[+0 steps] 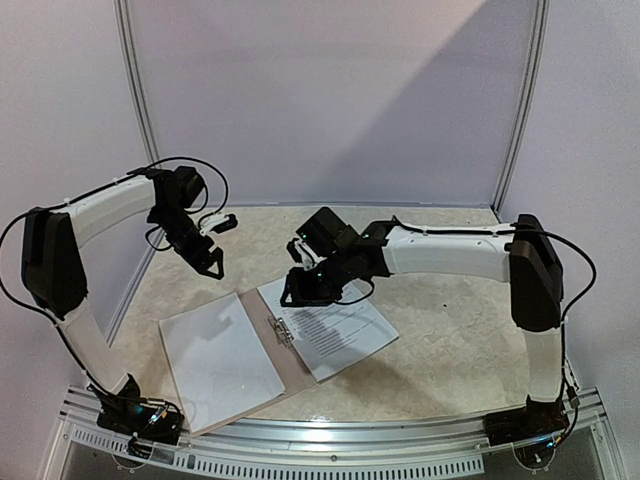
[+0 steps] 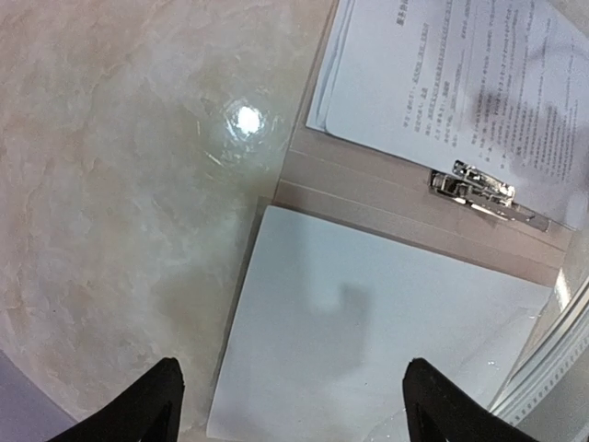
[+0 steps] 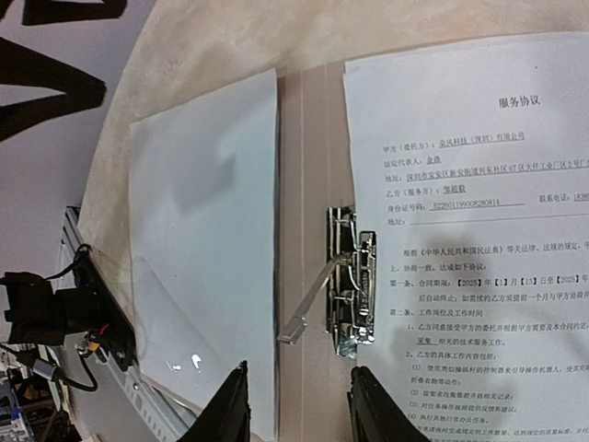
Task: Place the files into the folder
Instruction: Move the folder to the center of the board.
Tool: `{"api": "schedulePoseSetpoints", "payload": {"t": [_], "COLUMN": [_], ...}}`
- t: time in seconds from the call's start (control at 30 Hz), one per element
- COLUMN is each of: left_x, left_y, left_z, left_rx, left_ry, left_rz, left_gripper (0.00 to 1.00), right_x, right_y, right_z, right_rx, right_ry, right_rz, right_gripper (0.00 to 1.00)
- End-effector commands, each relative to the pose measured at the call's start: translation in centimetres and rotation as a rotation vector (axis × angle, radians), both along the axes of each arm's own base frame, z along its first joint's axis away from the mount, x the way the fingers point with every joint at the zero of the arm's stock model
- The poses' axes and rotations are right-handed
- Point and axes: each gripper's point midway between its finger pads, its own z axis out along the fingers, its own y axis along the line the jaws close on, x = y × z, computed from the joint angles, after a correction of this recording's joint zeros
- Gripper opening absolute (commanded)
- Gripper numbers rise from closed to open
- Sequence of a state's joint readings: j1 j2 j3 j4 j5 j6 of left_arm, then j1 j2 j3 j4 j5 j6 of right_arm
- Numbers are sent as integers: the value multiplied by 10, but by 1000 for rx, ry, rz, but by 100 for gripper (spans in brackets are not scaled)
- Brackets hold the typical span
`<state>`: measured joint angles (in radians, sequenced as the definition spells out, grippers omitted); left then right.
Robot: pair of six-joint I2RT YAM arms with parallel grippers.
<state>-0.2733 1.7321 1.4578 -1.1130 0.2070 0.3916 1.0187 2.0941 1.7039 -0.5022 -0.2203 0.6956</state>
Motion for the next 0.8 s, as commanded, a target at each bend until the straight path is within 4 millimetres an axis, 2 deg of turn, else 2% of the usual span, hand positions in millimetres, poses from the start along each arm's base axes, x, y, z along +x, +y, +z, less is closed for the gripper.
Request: {"api": "schedulePoseSetpoints", "payload": {"t": [0.0,0.2,0.3,0.4,0.47,0.63,0.7,0.77], "left_x": [0,6,8,13,19,42,51,55], "left_y": [-22,-37,-41,-40,-38,-31,-26,-22], "left_z": [17,0,-7,-15,-19,-42,-57,-70], "left_rx": [-44,-23,-33,-14,-1,87,138,171], "left_ry": [-72,-110,-105,-130,-147,-165,-152,-128], "left_rz": [-47,-91,-99,-97,-96,-85,-78,-75], "left_gripper": [83,79,77,75,71,56,50,47], "right_x": [-10,-13,0,18,24,6,1,-2], "right_y": [11,20,1,-49,-89,-186,-220,-248], "right_z": [16,11,13,3,-6,-27,-38,-45], "right_rx": [108,123,63,-102,-251,-541,-609,-655], "right_ry": [63,86,35,-11,-56,-51,-10,20], "right_rz": [-54,-92,-148,-233,-295,-404,-449,-483], "right_gripper": [38,43,45,41,37,38,37,31]}}
